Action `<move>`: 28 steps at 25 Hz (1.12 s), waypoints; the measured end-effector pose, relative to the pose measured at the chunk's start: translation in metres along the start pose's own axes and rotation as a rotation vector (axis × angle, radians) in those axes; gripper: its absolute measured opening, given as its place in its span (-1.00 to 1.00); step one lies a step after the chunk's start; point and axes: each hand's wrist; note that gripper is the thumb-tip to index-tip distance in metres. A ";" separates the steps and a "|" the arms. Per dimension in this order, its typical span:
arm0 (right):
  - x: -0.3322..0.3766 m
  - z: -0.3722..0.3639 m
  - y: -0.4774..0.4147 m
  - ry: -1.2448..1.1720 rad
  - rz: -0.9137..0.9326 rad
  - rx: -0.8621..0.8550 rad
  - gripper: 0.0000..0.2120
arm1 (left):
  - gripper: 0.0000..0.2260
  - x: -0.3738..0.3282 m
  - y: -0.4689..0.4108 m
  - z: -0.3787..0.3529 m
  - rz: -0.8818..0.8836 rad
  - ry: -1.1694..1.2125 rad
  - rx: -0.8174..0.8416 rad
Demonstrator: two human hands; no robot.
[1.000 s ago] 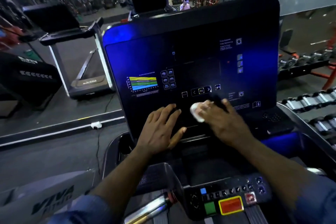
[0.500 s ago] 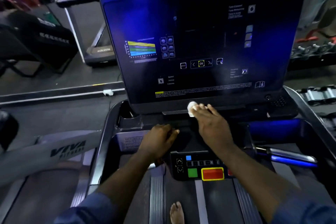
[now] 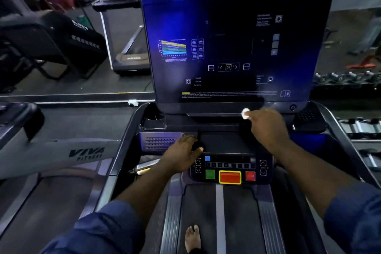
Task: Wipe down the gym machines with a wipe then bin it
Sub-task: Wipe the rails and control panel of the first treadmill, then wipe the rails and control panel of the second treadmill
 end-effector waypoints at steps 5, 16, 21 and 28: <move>0.036 0.006 0.059 -0.200 -0.099 0.134 -0.68 | -0.43 -0.006 0.030 -0.003 0.034 0.008 0.038; 0.108 0.051 0.105 -1.265 -0.496 0.375 -0.81 | -0.61 -0.017 0.100 0.022 0.091 0.621 -0.188; 0.171 0.105 0.148 -1.412 -0.529 0.482 -0.89 | -0.77 -0.007 0.159 0.040 0.040 0.959 -0.230; 0.286 0.125 0.234 -1.503 -0.360 0.851 -0.81 | -0.82 0.039 0.307 0.033 0.089 1.190 -0.291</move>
Point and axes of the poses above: each hand's wrist, its own y-axis away from the middle knuckle, its own z-axis out of the back of the hand, x = y × z, and after that the axes turned 6 degrees about y, right-handed
